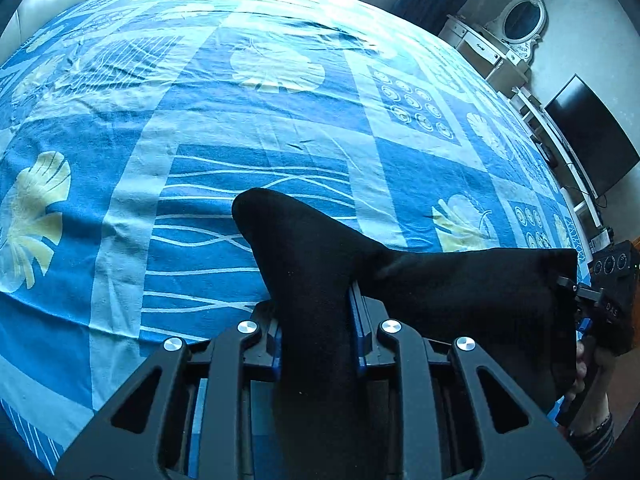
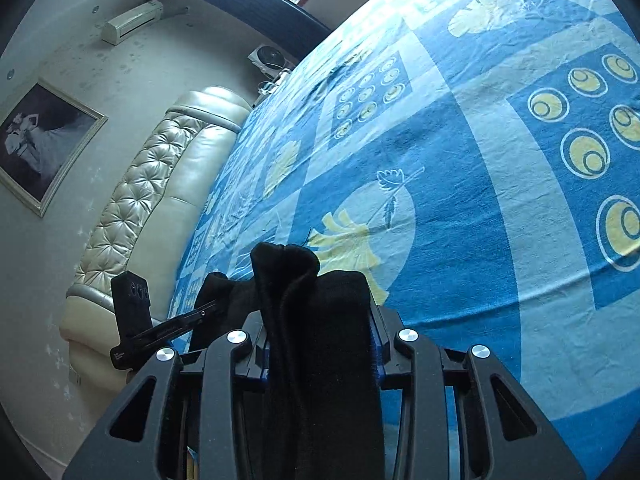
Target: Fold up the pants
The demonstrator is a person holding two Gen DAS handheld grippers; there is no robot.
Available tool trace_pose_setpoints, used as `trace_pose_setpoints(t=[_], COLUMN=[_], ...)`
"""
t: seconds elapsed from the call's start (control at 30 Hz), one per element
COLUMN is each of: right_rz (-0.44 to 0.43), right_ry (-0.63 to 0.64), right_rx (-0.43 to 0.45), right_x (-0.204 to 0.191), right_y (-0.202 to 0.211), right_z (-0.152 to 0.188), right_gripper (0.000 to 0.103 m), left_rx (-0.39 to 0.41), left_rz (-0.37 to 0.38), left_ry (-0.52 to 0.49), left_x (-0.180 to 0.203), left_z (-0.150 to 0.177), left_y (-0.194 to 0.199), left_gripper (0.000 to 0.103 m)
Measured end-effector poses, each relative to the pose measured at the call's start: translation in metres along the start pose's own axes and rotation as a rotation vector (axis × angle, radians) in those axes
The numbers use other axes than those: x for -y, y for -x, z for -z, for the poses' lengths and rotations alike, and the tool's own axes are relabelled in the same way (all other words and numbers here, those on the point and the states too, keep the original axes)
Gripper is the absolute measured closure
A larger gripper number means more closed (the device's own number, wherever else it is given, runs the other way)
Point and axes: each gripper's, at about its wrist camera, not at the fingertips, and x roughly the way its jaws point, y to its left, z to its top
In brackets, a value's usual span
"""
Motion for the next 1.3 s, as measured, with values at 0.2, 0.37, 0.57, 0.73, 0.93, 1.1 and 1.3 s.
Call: trace_pose_setpoints(t=[0.2, 0.37, 0.57, 0.73, 0.93, 1.1, 1.3], right_rz=[-0.021, -0.032, -0.034, -0.035, -0.035, -0.045, -0.062], right_ry=[-0.107, -0.116, -0.119, -0.117, -0.118, -0.125, -0.154], right_rx=[-0.037, -0.034, -0.032, -0.03, -0.03, -0.023, 0.015], right_x=[0.032, 0.034, 0.034, 0.034, 0.034, 0.034, 0.026], right_y=[-0.012, -0.013, -0.014, -0.014, -0.014, -0.011, 0.019], right_z=[0.004, 0.007, 0.008, 0.008, 0.008, 0.008, 0.015], right_gripper=[0.068, 0.068, 0.067, 0.067, 0.067, 0.062, 0.033], left_rx=[0.013, 0.015, 0.021, 0.026, 0.027, 0.032, 0.089], left_rz=[0.009, -0.002, -0.003, -0.001, 0.0, -0.001, 0.079], left_ry=[-0.01, -0.02, -0.023, -0.03, -0.031, -0.045, 0.052], left_x=[-0.004, -0.004, -0.005, -0.006, -0.006, -0.005, -0.021], left_z=[0.006, 0.006, 0.007, 0.008, 0.008, 0.009, 0.025], left_y=[-0.006, -0.009, -0.01, -0.01, -0.01, -0.006, 0.033], left_gripper=[0.075, 0.071, 0.068, 0.068, 0.068, 0.061, 0.014])
